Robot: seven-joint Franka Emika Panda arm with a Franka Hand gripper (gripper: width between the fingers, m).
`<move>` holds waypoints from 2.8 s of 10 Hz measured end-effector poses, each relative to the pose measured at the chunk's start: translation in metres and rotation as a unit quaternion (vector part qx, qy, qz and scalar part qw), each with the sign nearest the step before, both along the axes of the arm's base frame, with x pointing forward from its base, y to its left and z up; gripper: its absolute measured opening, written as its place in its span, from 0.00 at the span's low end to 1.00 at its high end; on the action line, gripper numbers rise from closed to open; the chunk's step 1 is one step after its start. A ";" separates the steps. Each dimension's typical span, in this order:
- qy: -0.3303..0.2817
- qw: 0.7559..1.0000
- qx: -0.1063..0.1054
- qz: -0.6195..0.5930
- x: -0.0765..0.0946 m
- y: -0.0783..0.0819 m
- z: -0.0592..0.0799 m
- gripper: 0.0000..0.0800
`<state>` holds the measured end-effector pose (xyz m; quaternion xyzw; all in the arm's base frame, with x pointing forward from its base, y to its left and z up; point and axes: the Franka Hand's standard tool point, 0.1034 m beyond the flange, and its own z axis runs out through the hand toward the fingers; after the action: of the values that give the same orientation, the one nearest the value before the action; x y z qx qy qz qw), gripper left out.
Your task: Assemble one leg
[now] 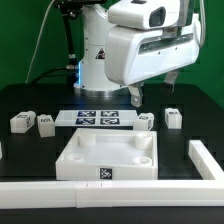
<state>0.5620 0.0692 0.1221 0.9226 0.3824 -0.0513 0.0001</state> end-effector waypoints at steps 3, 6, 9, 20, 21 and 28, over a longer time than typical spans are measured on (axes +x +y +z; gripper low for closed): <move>0.000 1.000 -0.002 0.002 0.000 0.000 0.000 0.81; 0.000 1.000 -0.002 0.002 0.000 0.000 0.000 0.81; -0.001 0.999 0.002 0.037 -0.006 -0.005 0.000 0.81; -0.035 0.973 0.036 0.227 -0.056 -0.044 -0.070 0.81; -0.045 0.965 0.038 0.255 -0.070 -0.043 -0.080 0.81; -0.042 0.962 0.045 0.265 -0.088 -0.045 -0.107 0.81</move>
Offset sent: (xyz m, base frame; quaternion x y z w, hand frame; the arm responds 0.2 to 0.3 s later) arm 0.0000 0.0000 0.0000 0.0000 0.0000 0.0000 1.0000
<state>0.4738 0.0246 0.0146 0.7885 0.6149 0.0070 -0.0122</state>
